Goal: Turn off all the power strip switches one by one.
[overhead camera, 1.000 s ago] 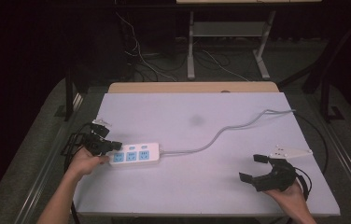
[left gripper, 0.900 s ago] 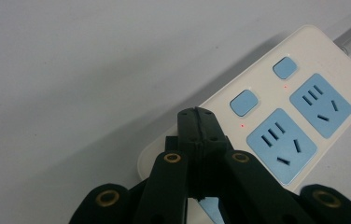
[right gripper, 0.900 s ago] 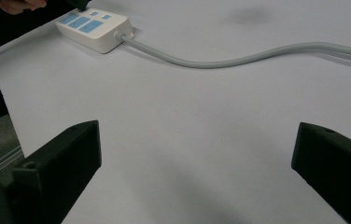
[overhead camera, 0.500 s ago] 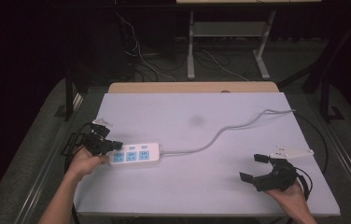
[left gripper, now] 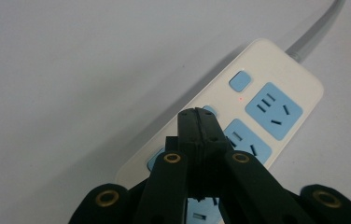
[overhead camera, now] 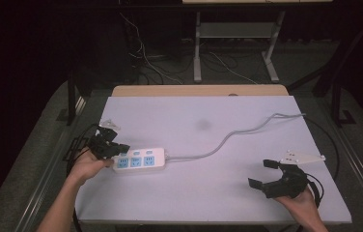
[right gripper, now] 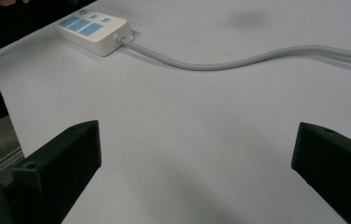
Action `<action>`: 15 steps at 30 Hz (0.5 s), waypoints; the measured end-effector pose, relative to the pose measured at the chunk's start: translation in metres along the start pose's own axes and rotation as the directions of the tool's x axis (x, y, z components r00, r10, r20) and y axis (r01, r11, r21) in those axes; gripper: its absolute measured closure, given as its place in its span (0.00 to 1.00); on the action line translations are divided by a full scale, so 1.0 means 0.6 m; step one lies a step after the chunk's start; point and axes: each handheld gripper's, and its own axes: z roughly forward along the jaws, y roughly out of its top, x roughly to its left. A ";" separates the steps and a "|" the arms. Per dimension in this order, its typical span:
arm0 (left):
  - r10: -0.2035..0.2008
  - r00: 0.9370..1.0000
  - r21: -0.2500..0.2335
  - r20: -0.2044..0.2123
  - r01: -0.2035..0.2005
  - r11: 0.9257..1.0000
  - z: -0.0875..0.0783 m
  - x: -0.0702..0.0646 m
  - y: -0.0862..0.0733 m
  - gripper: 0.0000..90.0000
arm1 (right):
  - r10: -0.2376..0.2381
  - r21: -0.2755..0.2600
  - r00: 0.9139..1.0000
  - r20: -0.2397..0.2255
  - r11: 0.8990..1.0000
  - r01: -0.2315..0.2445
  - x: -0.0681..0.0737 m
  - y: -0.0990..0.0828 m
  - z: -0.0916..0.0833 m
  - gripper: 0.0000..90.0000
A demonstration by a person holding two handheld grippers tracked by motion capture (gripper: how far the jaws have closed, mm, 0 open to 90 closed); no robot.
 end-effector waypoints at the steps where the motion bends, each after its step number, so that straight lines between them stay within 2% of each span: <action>1: 0.007 1.000 0.000 0.002 -0.007 1.000 -0.002 -0.002 0.003 1.00 | 0.000 -0.001 1.000 0.000 1.000 0.000 0.000 0.000 0.000 0.01; 9: 0.054 0.999 -0.007 0.004 -0.053 0.999 -0.007 -0.022 0.022 0.99 | -0.002 0.001 1.000 -0.002 1.000 0.002 0.000 0.000 0.001 0.01; 15: 0.076 0.997 -0.007 0.017 -0.075 0.997 0.001 -0.032 0.029 0.99 | -0.003 0.001 1.000 -0.004 1.000 0.003 0.001 0.000 0.001 0.01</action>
